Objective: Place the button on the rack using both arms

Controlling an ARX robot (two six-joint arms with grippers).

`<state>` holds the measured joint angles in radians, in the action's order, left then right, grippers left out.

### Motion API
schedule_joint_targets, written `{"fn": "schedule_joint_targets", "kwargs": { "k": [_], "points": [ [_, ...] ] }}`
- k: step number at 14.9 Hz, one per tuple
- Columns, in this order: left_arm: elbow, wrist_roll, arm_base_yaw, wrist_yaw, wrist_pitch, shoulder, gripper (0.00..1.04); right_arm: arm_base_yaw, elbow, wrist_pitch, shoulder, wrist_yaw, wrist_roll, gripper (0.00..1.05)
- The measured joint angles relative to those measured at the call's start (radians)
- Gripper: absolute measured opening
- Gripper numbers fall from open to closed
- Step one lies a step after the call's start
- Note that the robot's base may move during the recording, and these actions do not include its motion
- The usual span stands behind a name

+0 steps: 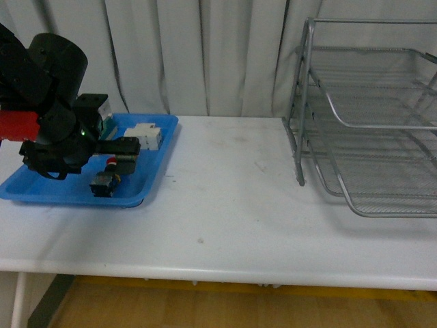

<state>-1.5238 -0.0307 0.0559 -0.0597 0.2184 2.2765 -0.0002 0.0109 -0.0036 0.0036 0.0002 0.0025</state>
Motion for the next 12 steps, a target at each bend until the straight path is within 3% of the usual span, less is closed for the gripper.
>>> {"fn": "schedule_joint_targets", "kwargs": {
  "k": [5, 6, 9, 12],
  "points": [
    [-0.029, 0.051, 0.004, -0.012, -0.061, 0.101, 0.98, 0.000, 0.000, 0.000, 0.000, 0.000, 0.000, 0.98],
    [-0.029, 0.057, 0.006, -0.014, -0.062, 0.102, 0.91, 0.000, 0.000, 0.000, 0.000, 0.000, 0.000, 0.98],
    [-0.033, 0.066, 0.012, -0.023, -0.060, 0.105, 0.56, 0.000, 0.000, 0.000, 0.000, 0.000, 0.000, 0.98],
    [-0.036, 0.067, 0.012, -0.029, -0.060, 0.106, 0.44, 0.000, 0.000, 0.000, 0.000, 0.000, 0.000, 0.98]
  ]
}}
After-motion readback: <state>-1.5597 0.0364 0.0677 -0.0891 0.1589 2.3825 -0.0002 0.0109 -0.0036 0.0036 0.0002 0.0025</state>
